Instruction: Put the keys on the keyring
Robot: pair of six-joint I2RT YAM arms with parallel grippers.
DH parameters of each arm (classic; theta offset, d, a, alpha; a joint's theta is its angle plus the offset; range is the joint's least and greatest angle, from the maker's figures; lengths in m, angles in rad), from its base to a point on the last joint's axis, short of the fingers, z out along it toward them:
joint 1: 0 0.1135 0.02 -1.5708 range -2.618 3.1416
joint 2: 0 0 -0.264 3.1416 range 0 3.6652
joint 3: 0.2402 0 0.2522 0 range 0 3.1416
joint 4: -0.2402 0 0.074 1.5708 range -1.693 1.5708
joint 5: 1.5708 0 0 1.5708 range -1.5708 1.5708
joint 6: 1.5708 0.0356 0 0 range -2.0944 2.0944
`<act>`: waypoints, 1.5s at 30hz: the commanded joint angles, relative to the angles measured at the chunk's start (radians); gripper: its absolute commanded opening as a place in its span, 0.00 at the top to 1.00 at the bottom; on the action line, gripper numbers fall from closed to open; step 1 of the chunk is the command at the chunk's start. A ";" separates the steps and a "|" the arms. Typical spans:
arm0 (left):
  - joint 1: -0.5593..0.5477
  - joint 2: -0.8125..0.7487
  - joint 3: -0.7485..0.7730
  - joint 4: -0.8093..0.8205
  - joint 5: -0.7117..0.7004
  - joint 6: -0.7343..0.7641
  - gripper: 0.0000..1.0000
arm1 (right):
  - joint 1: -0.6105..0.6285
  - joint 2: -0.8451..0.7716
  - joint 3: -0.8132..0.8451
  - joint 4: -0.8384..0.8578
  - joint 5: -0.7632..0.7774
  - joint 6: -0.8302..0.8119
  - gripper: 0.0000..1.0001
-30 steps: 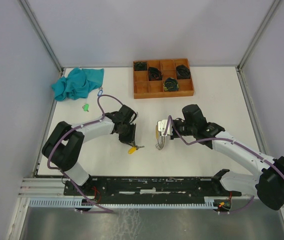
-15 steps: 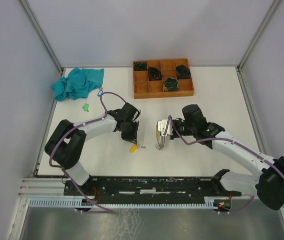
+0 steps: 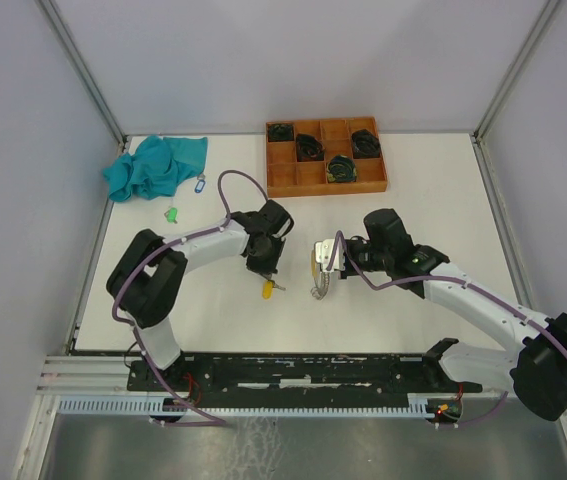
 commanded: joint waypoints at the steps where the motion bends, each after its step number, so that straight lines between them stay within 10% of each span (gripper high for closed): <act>1: -0.018 0.019 0.043 -0.007 -0.065 0.028 0.97 | 0.005 -0.032 0.021 0.044 0.004 -0.006 0.99; 31: -0.025 0.002 -0.007 -0.008 -0.013 -0.047 0.85 | 0.004 -0.029 0.022 0.044 0.008 -0.009 0.99; 45: -0.027 -0.072 -0.009 0.016 -0.057 -0.028 0.97 | 0.004 -0.026 0.032 0.043 0.030 0.021 0.99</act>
